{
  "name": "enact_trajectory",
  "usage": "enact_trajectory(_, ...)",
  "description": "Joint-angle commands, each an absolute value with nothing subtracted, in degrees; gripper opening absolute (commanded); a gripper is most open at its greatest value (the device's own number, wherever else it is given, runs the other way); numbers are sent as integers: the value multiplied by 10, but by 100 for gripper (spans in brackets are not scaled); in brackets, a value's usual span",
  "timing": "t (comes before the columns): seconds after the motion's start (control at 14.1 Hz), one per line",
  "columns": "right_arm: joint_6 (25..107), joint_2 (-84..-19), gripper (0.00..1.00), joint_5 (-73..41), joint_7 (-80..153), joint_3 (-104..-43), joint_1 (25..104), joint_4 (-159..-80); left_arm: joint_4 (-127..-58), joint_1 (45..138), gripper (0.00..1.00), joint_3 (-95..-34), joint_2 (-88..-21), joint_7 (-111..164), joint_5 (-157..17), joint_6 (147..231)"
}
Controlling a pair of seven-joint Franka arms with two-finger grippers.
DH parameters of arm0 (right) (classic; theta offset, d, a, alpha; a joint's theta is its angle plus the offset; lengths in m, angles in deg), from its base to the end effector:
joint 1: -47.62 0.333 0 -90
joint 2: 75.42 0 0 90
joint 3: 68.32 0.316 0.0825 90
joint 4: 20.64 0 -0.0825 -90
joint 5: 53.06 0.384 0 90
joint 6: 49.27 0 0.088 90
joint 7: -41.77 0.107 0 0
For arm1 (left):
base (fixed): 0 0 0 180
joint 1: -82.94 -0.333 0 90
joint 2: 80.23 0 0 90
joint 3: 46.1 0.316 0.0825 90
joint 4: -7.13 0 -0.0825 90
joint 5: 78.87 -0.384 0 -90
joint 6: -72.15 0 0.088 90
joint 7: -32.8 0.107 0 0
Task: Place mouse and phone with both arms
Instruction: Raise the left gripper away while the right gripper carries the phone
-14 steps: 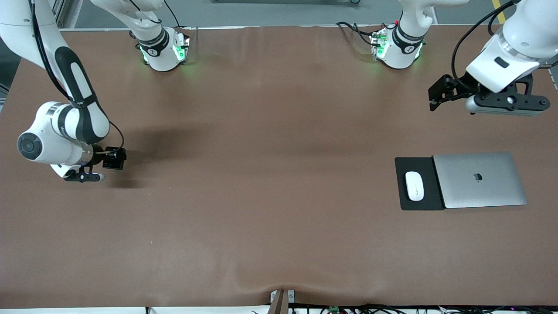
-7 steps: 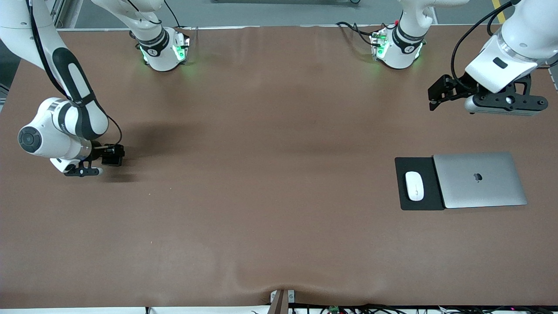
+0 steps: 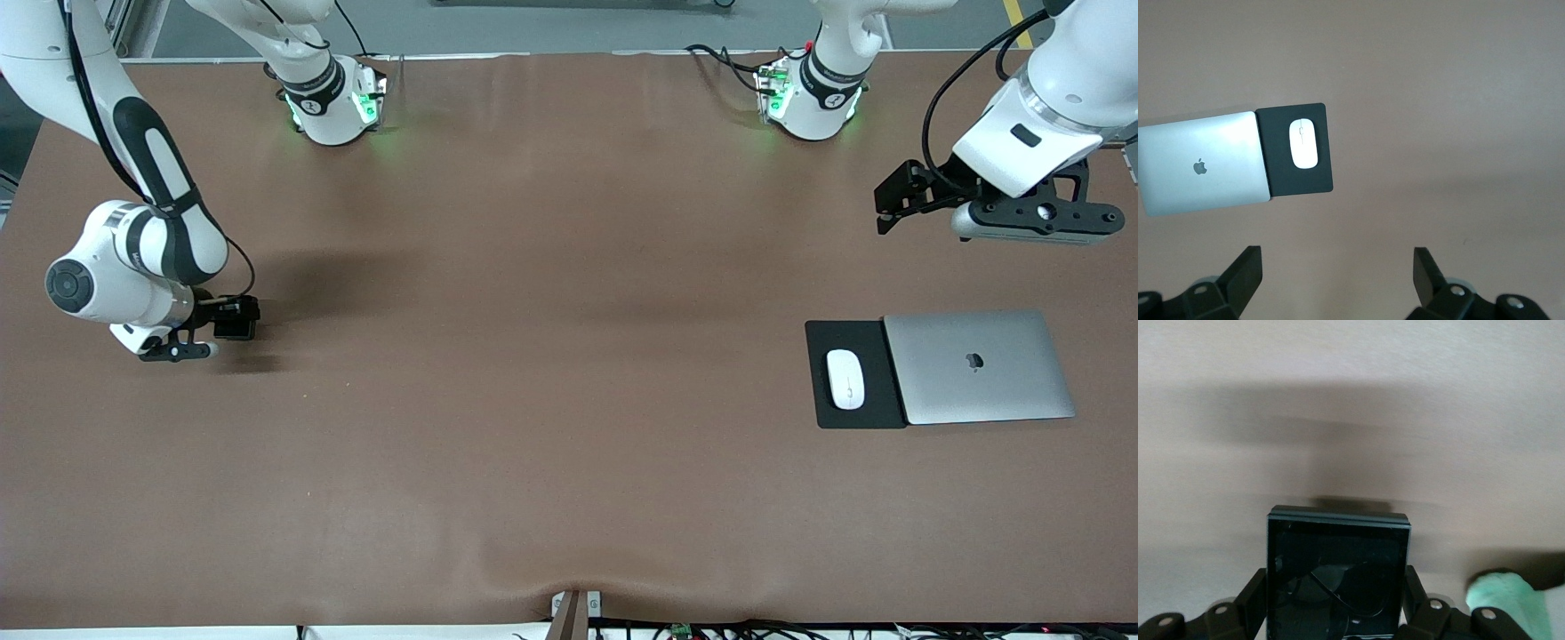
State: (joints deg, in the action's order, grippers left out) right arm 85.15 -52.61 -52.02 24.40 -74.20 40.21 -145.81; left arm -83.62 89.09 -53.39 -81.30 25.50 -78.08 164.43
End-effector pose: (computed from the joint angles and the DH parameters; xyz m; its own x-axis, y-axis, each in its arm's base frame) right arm 0.5183 -0.1237 0.1869 0.9710 0.0633 -0.2304 0.0555 -0.9976 -0.0406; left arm 0.5373 -0.1306 0.6322 0.9934 -0.1063 0.0434 -0.1071 -0.9941 0.0171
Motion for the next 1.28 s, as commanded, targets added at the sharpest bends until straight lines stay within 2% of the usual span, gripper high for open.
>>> enact_trajectory(0.0,855,-533,58,-527,241,-740,402,-1466,-818,891,100,-533,-806,251,-769,1633)
enact_trajectory(0.42,880,-528,64,-527,236,-740,395,-1480,-818,890,100,-532,-807,246,-769,1630)
enact_trajectory(0.57,898,-528,77,-527,235,-740,393,-1490,-815,889,100,-529,-808,245,-769,1630)
enact_trajectory(0.71,899,-528,83,-527,235,-740,393,-1491,-811,889,100,-528,-810,244,-762,1629)
enact_trajectory(0.78,898,-528,95,-527,235,-740,393,-1491,-811,888,100,-528,-812,244,-762,1622)
enact_trajectory(0.85,893,-529,100,-527,235,-740,394,-1490,-810,889,100,-528,-813,244,-762,1618)
enact_trajectory(0.99,872,-542,100,-527,235,-739,401,-1487,-808,888,100,-528,-815,243,-762,1617)
enact_trajectory(1.13,815,-576,100,-527,236,-739,411,-1460,-808,896,100,-523,-816,241,-763,1614)
enact_trajectory(1.2,786,-591,100,-527,236,-739,418,-1440,-808,910,100,-499,-816,242,-762,1614)
